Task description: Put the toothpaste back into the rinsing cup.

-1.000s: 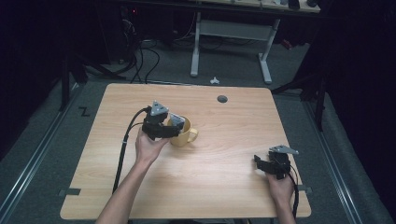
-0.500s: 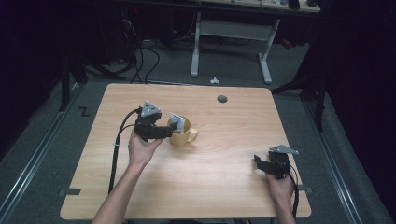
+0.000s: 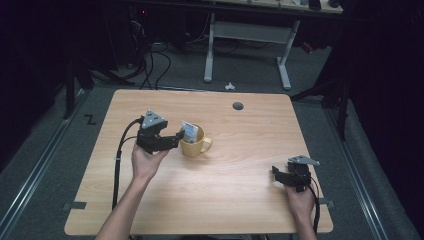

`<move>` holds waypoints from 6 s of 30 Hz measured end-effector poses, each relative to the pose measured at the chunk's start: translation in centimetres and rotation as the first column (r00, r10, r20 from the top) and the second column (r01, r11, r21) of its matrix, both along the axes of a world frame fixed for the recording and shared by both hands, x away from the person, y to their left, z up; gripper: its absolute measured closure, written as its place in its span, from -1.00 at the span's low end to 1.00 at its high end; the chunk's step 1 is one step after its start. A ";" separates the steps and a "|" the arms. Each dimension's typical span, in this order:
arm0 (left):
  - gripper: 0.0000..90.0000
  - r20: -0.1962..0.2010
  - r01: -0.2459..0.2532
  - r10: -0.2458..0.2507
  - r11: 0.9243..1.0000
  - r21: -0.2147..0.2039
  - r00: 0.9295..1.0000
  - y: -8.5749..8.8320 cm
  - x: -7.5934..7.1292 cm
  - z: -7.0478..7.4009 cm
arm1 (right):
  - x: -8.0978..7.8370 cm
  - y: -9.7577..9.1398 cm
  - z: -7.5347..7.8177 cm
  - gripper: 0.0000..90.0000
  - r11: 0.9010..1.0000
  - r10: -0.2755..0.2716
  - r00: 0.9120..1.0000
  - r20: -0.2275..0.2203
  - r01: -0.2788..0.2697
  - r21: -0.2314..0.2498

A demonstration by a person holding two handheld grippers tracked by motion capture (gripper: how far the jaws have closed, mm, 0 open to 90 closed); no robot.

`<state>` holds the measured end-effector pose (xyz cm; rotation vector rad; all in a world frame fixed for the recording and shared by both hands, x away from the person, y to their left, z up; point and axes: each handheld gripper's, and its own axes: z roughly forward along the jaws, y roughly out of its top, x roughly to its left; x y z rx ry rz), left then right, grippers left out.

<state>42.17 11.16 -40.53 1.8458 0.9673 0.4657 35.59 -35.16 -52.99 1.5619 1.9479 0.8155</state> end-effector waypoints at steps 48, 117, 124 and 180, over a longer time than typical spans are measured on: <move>-0.29 0.021 -0.065 0.066 0.997 -0.044 0.998 3.9 -2.5 0.3 | 0.0 0.0 0.0 -0.29 1.000 0.000 1.000 0.001 0.000 0.000; -0.30 0.010 -0.141 0.142 0.988 -0.063 0.990 8.7 -6.1 -0.9 | 0.0 0.0 0.0 -0.30 1.000 0.000 1.000 0.000 0.000 0.002; -0.31 0.001 -0.148 0.149 0.986 -0.077 0.989 9.2 -6.4 -1.5 | 0.0 0.0 0.0 -0.30 1.000 0.002 1.000 0.000 -0.002 0.000; -0.31 -0.116 -0.209 0.198 0.973 -0.094 0.973 10.2 -7.0 -7.0 | 0.0 0.1 0.0 -0.30 1.000 0.000 1.000 -0.002 0.000 0.001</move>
